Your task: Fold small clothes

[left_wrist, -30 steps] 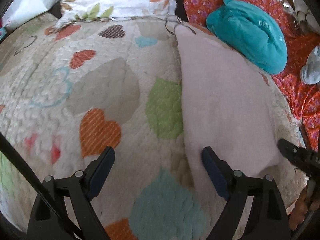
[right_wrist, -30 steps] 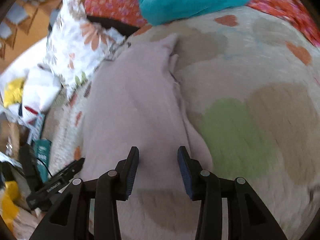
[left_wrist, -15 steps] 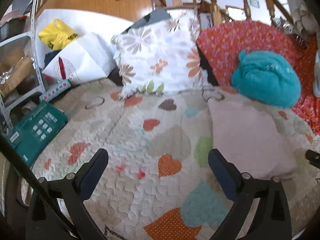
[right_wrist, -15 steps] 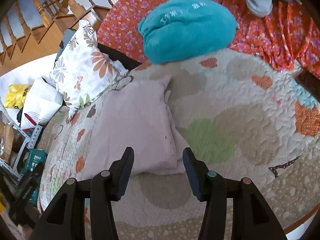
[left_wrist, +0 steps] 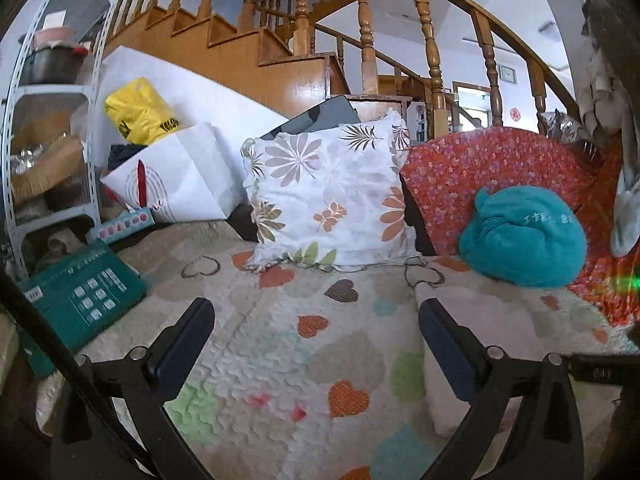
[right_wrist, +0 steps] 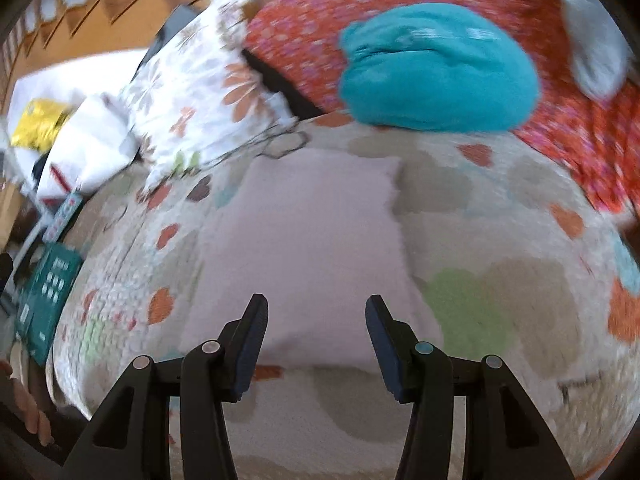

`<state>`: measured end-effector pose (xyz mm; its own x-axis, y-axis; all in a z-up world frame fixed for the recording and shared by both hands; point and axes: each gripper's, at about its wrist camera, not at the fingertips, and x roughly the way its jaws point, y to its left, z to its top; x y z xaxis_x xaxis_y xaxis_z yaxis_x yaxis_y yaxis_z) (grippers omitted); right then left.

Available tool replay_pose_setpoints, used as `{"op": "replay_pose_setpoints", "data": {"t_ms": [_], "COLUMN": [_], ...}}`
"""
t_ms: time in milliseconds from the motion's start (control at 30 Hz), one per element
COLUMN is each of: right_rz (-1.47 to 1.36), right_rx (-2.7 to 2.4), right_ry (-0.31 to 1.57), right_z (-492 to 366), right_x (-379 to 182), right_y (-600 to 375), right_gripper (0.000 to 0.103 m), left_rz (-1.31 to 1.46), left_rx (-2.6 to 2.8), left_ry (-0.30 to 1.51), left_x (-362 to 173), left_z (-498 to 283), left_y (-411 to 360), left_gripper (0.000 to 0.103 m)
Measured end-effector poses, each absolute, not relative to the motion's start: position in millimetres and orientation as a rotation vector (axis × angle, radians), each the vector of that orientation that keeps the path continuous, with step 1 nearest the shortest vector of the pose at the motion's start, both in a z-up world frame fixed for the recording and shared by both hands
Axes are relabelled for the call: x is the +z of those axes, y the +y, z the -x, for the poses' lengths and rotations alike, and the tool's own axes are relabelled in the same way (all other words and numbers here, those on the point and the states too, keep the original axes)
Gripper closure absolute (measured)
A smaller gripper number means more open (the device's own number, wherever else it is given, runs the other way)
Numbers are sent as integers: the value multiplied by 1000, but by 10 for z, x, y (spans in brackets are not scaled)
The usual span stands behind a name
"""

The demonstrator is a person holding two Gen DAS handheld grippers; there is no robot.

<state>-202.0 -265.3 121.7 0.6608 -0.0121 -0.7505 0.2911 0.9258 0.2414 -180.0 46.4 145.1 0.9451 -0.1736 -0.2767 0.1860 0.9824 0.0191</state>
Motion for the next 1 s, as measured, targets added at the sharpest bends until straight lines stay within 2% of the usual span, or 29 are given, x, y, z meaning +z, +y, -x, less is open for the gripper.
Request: {"op": "replay_pose_setpoints", "data": {"t_ms": [167,333,600,767,1000], "right_rz": [-444,-555,-422,-425,-417], "right_rx": [42,75,-11,-88,-97], "right_ry": [897,1079,948,885,888], "right_z": [1588,1491,1731,1818,1789], "right_x": [1082,409,691,834,824], "right_y": [-2476,-2411,-2422,-2673,-2693], "right_gripper": [48,47,46,40,39], "left_rz": [-95,-230,-196,-184,-113], "left_rx": [-218,-127,-133,-121,-122], "left_ry": [365,448,694,879,995], "left_x": [1296,1006,549,108,-210], "left_z": [1696,1552,1184,957,875], "left_y": [332,154,88,85,147], "left_gripper": [1,1,1,1,1]}}
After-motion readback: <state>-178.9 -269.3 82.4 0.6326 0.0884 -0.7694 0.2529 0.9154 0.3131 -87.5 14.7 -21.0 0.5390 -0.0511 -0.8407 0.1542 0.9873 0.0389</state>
